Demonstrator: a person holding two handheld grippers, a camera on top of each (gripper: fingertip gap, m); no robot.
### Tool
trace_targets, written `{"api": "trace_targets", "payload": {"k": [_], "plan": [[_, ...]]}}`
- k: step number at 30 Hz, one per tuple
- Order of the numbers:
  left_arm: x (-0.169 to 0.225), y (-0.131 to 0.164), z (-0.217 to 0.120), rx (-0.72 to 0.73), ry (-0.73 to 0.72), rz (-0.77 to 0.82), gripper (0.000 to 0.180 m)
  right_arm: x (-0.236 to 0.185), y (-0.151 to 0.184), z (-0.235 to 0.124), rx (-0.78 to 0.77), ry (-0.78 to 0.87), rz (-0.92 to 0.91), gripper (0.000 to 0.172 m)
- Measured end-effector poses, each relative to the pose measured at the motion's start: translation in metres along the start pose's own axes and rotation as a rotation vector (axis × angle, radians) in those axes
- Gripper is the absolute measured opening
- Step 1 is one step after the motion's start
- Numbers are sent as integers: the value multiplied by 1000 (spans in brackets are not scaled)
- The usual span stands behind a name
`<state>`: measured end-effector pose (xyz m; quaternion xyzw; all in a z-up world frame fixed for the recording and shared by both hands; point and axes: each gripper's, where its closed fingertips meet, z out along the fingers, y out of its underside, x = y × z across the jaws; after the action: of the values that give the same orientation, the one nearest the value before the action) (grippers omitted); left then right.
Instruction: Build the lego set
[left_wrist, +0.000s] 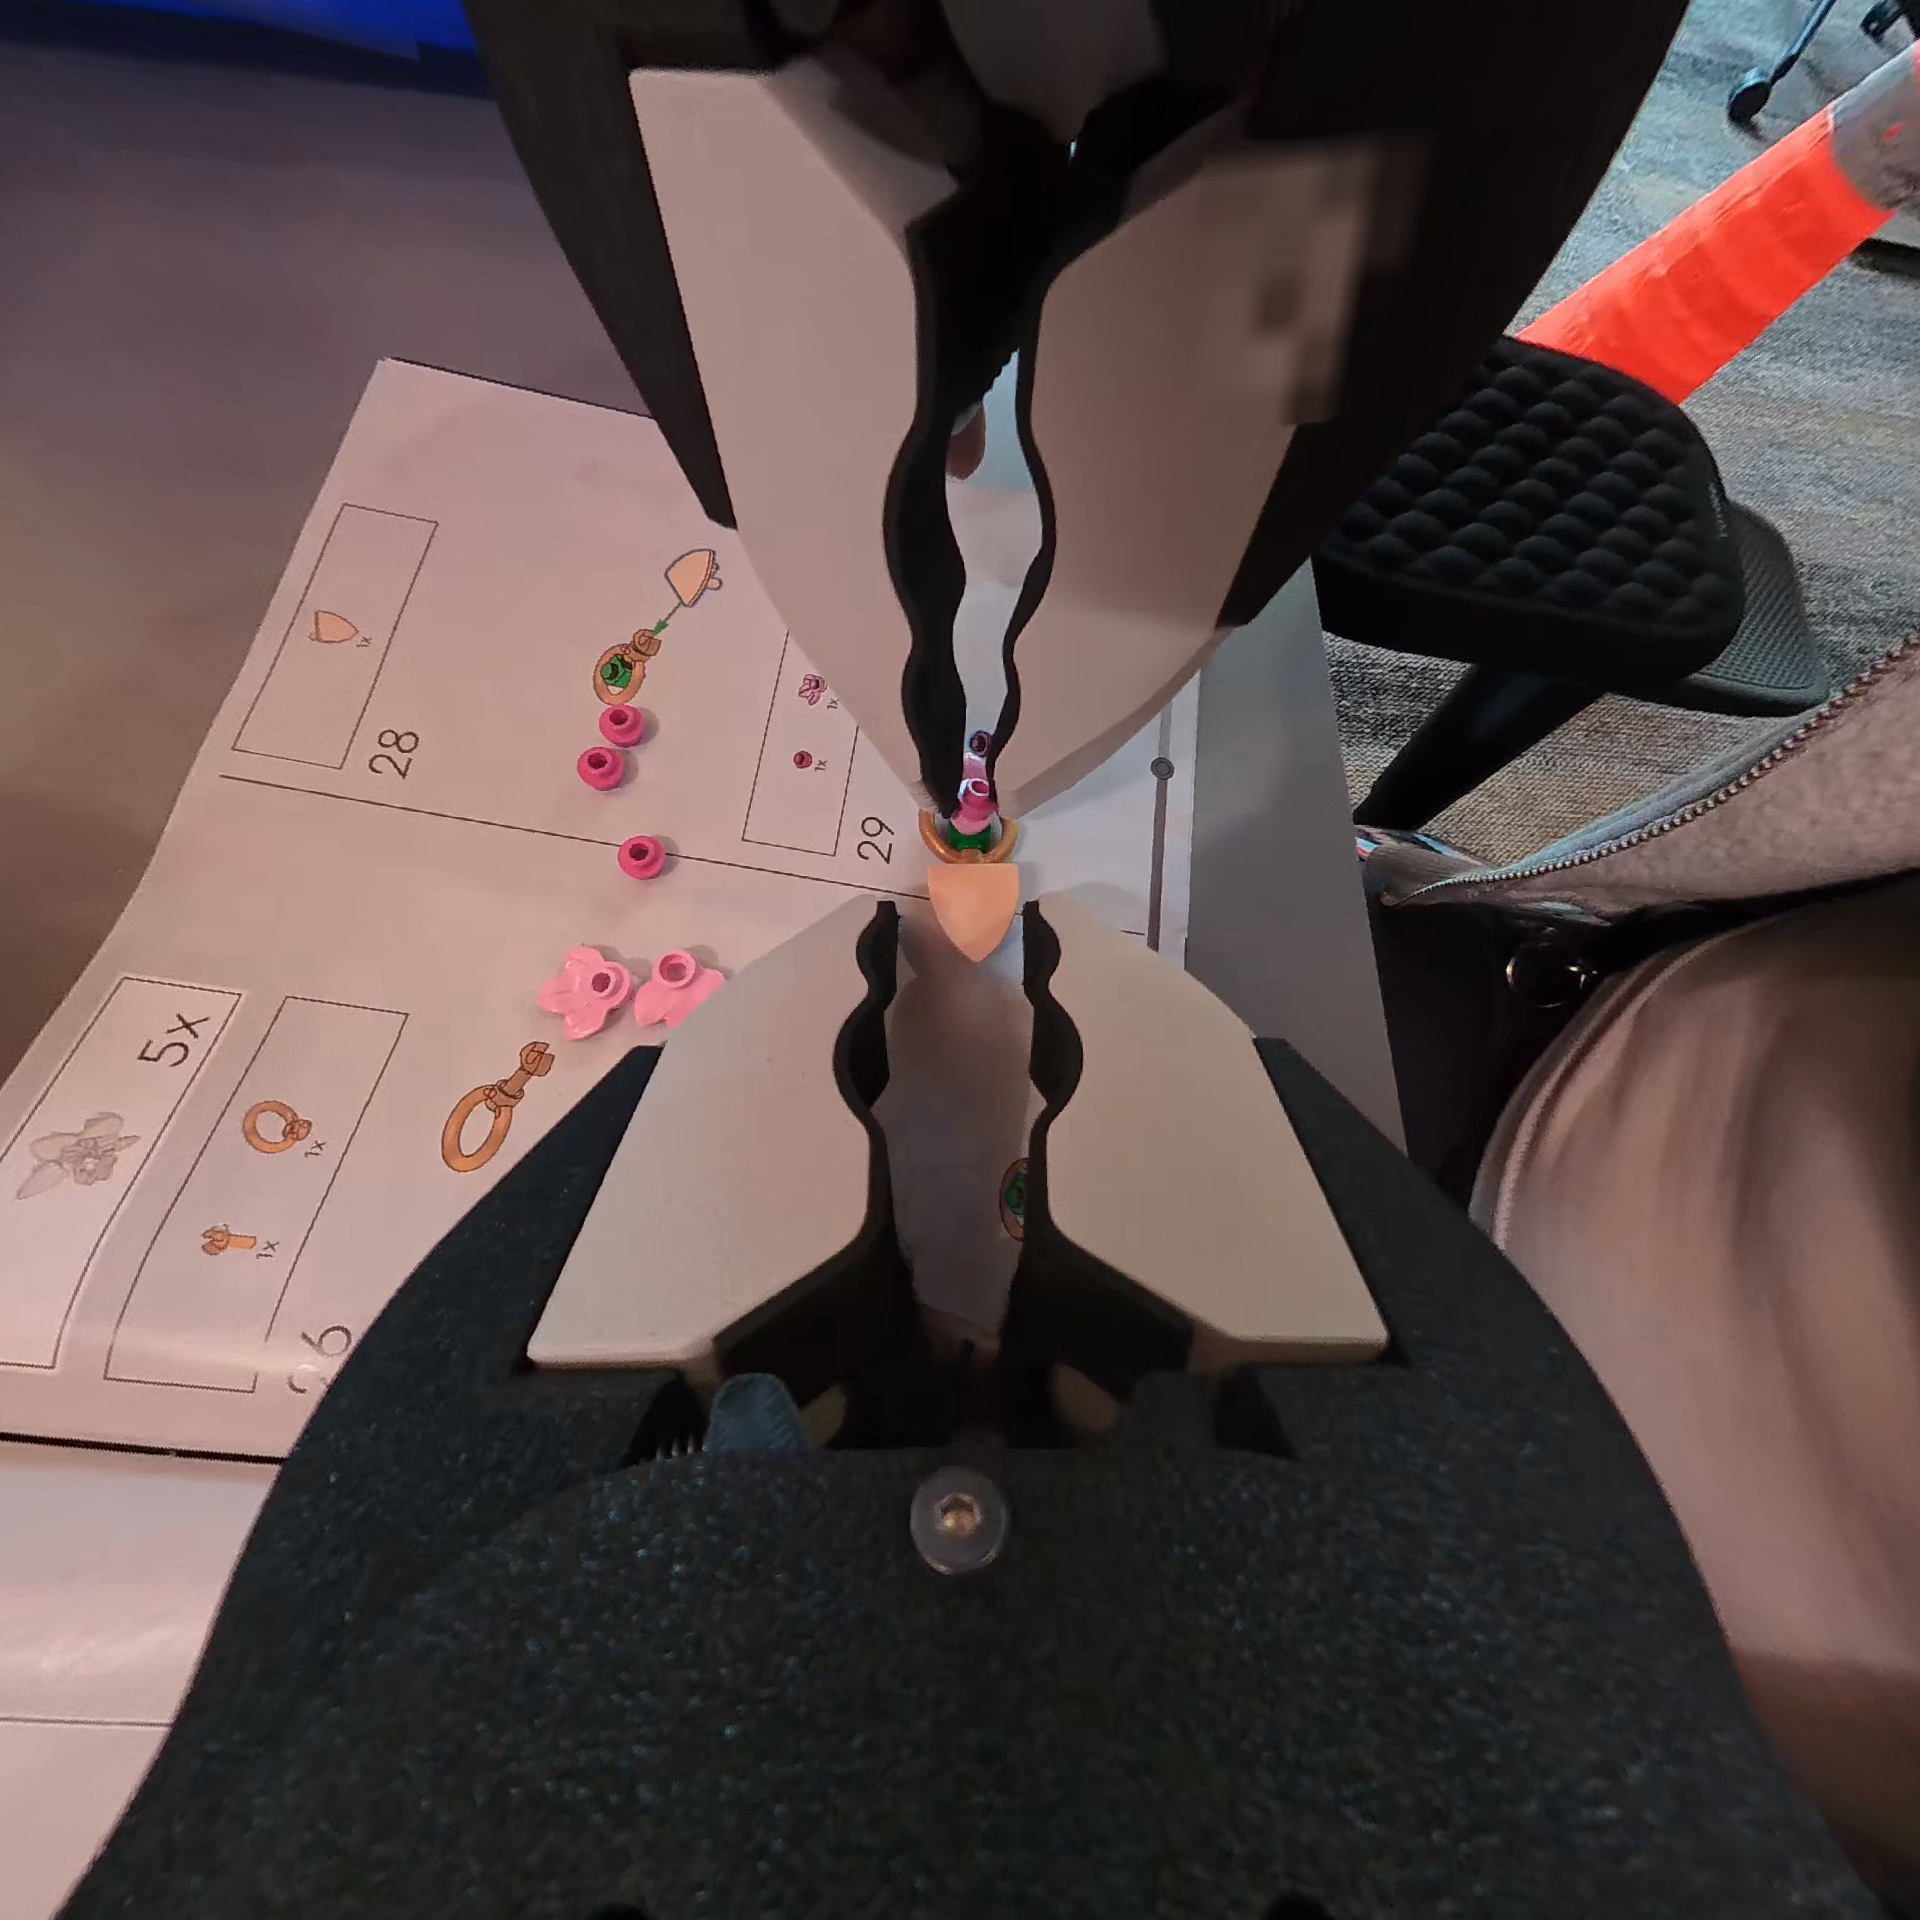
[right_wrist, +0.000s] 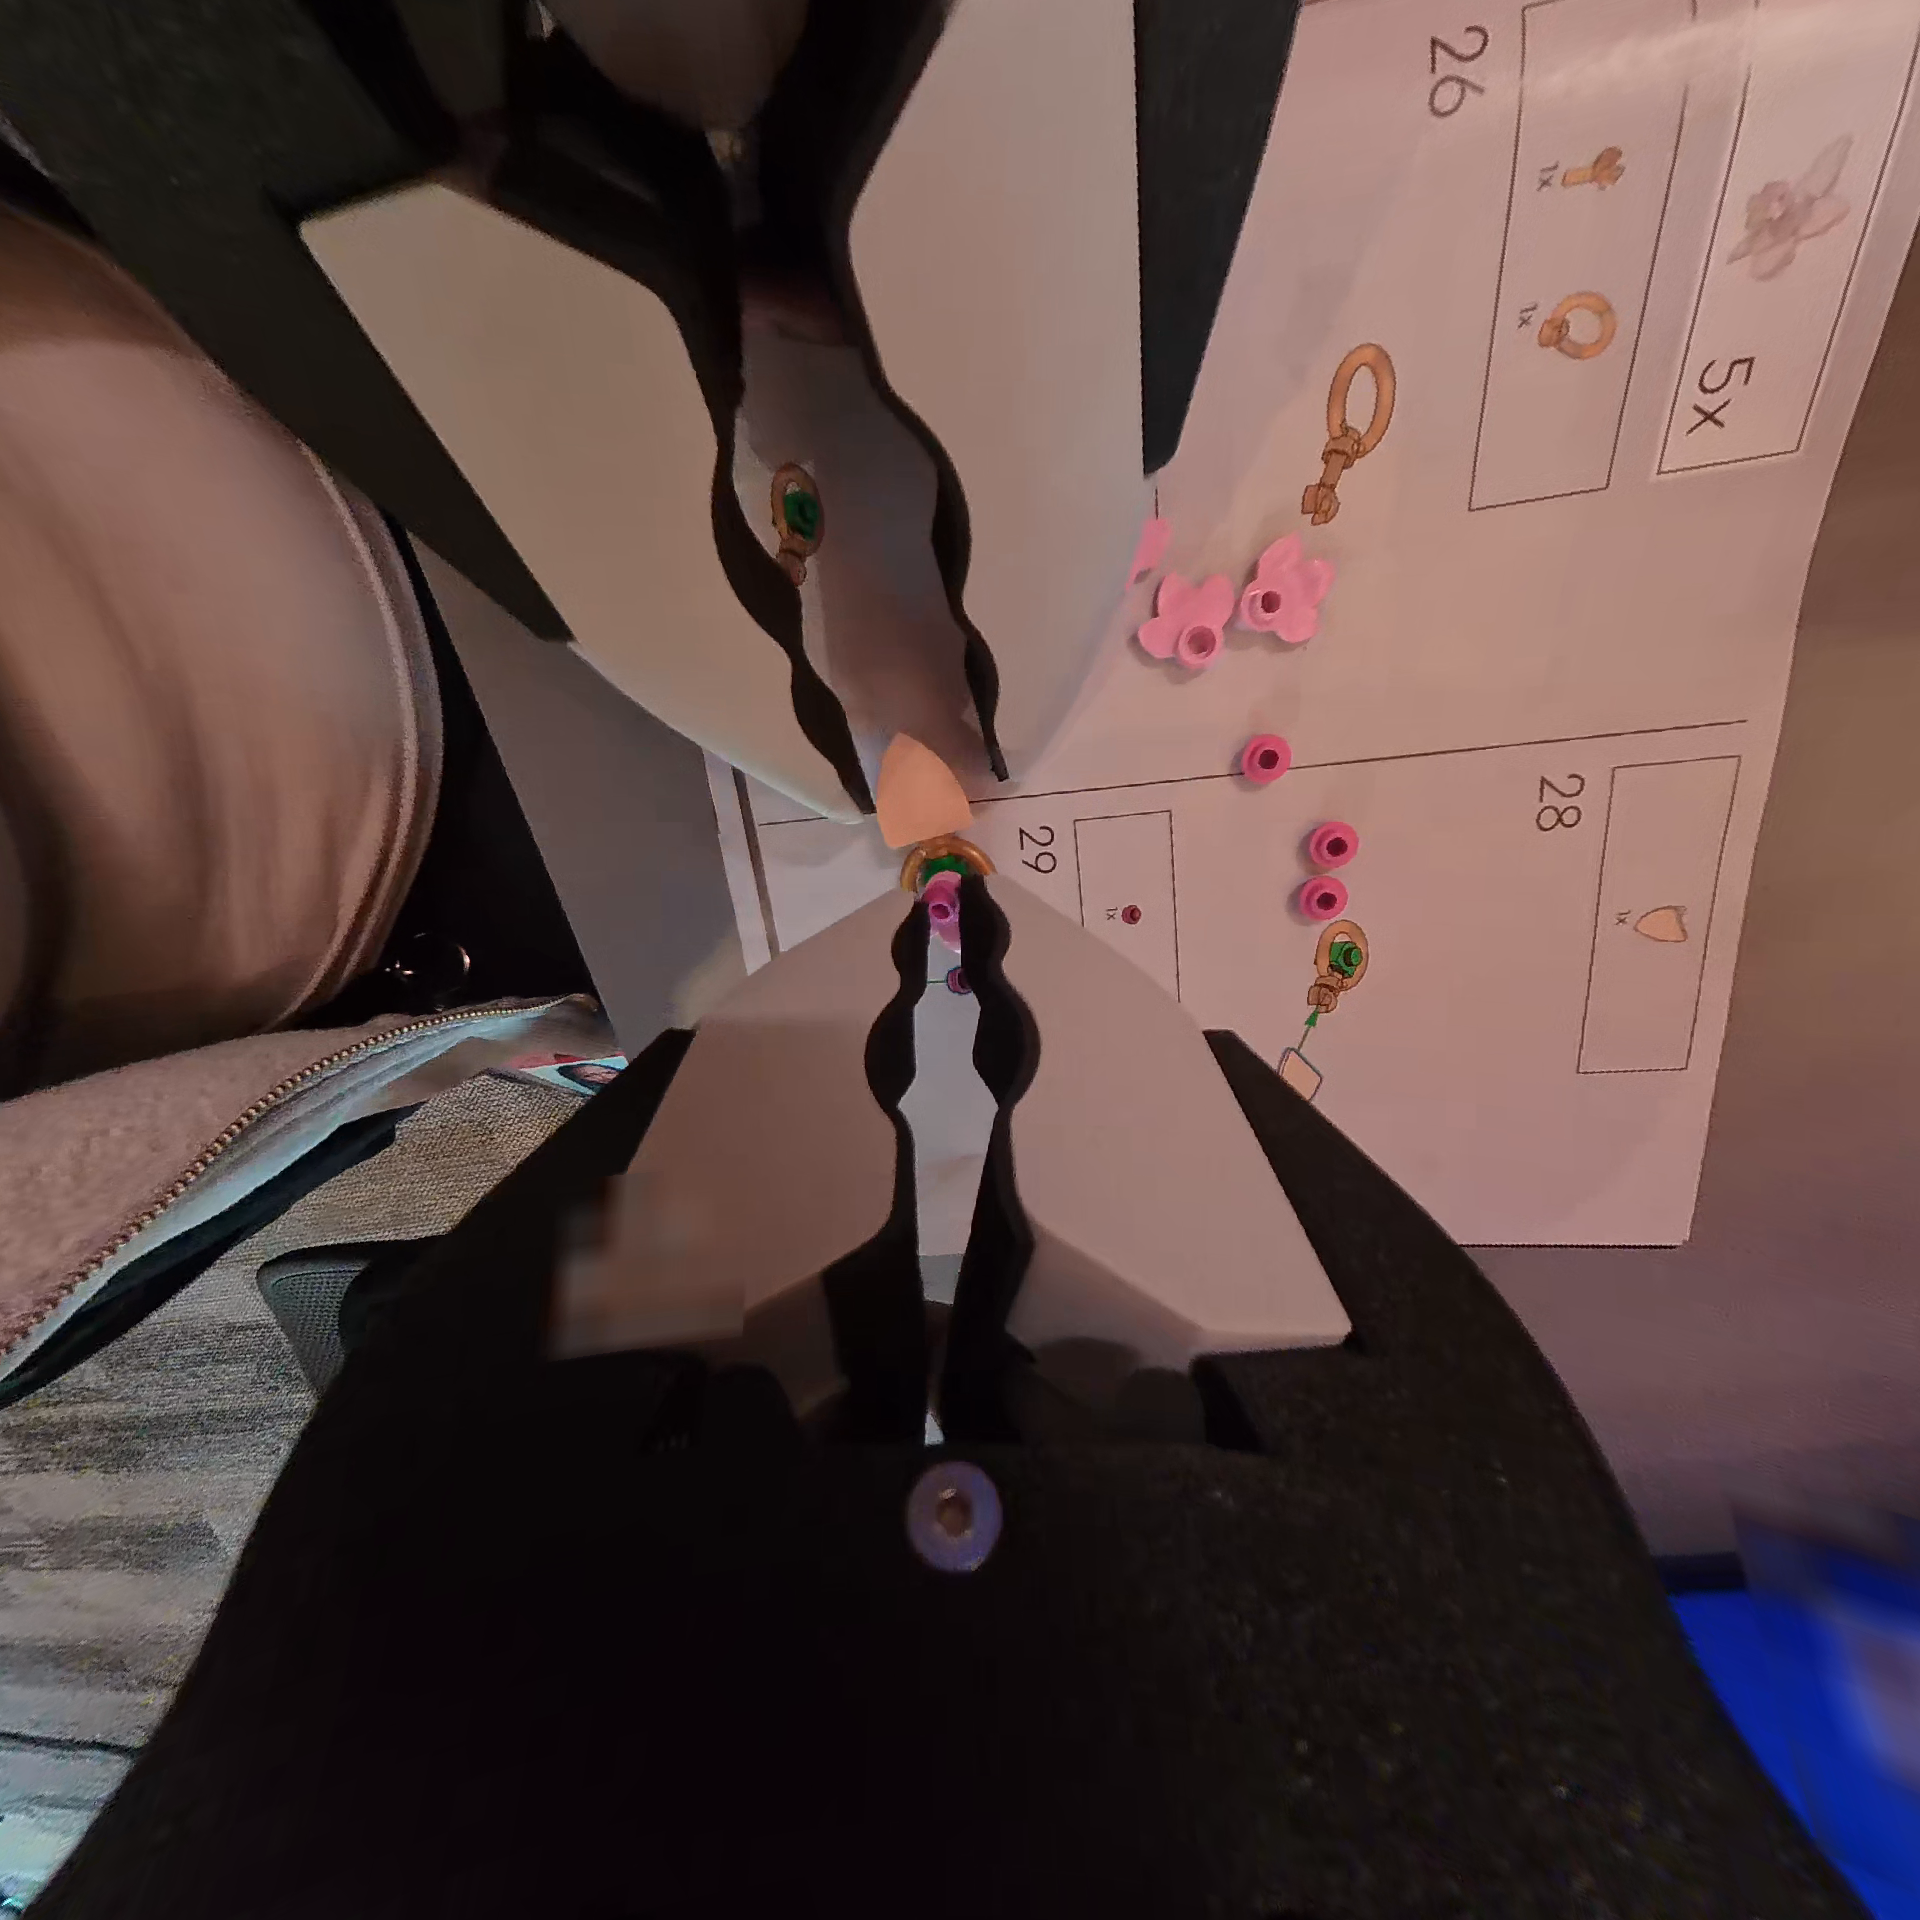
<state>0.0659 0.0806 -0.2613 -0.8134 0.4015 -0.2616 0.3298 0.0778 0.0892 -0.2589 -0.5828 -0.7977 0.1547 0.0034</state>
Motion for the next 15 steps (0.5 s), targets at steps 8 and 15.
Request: {"api": "trace_targets", "payload": {"k": [8,15], "plan": [[-20,-18,-21,202,-17,-187,24,0,0,0,24,22,3,5],[-53,-32,-53,493,-31,-475,17,0,0,0,-15,13,30,5]]}}
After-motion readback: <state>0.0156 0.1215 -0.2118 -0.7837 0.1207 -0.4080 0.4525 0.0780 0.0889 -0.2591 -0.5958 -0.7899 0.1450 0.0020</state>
